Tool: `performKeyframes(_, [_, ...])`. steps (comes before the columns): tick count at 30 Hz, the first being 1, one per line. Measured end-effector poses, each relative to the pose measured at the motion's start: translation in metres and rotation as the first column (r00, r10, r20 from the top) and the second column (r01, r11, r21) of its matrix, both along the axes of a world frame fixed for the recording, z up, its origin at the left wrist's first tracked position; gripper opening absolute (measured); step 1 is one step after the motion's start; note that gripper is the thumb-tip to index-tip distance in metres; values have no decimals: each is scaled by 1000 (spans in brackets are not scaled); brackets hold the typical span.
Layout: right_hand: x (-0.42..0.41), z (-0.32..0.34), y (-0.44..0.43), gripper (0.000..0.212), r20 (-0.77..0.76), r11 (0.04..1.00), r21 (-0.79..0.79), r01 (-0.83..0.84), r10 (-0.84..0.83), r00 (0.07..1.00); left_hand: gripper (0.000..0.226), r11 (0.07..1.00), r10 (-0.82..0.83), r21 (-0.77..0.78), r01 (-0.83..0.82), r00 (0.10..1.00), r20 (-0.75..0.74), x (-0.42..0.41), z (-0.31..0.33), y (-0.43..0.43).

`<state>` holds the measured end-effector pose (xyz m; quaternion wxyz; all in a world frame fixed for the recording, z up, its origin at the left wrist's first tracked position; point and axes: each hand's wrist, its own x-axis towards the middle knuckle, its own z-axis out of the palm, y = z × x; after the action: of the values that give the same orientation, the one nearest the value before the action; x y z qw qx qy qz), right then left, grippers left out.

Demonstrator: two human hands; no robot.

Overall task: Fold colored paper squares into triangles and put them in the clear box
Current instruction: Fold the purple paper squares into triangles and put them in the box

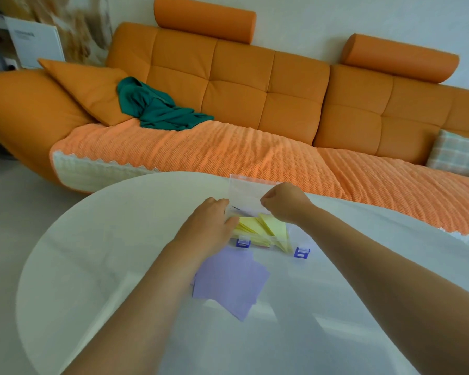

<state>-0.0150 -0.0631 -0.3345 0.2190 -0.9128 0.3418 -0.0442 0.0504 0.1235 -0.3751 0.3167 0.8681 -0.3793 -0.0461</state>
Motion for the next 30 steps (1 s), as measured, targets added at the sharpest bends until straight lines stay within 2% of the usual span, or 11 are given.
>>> performKeyframes(3, [-15, 8, 7, 27, 132, 991, -99, -93, 106, 986, 42, 996, 36, -80, -37, 999, -13, 0, 3, 7])
performKeyframes(5, [-29, 13, 23, 23, 254, 979, -83, -188, 204, 946, 33, 993, 58, -104, -56, 998, 10, -1, 3, 16])
performKeyframes(7, [-42, 14, 42, 18, 296, 951, -40, -307, 305, 905, 25, 997, 60, -56, -57, 997, 56, -2, 0, 27])
performKeyframes(10, [-62, 7, 73, 13, 167, 894, -9, -448, 443, 881, 32, 993, 3, 119, -8, 999, 48, -6, -5, 44])
performKeyframes(12, [-73, 0, 88, 16, 18, 873, -19, -487, 488, 873, 61, 962, -45, 267, 46, 999, -10, -10, -7, 52])
performKeyframes(14, [-83, -7, 99, 34, -95, 877, -68, -476, 469, 878, 95, 901, -107, 423, 93, 994, 9, -18, -8, 60])
performKeyframes(16, [-91, -12, 106, 52, -157, 885, -136, -445, 424, 892, 107, 876, -147, 469, 110, 988, 43, -25, -9, 66])
performKeyframes(20, [-98, -14, 110, 74, -202, 910, -114, -398, 371, 906, 78, 938, -140, 323, 123, 990, 30, -22, -9, 72])
performKeyframes(25, [-94, -14, 111, 91, -183, 927, -77, -367, 349, 919, 32, 987, -143, 61, 150, 984, -109, -20, -11, 73])
performKeyframes(28, [-93, -16, 108, 97, -120, 944, -58, -326, 317, 941, 34, 987, -133, -116, 108, 962, -237, -22, -9, 72])
performKeyframes(30, [-93, -19, 106, 84, -51, 953, -88, -290, 287, 957, 36, 980, -126, -181, 79, 955, -267, -21, -6, 71])
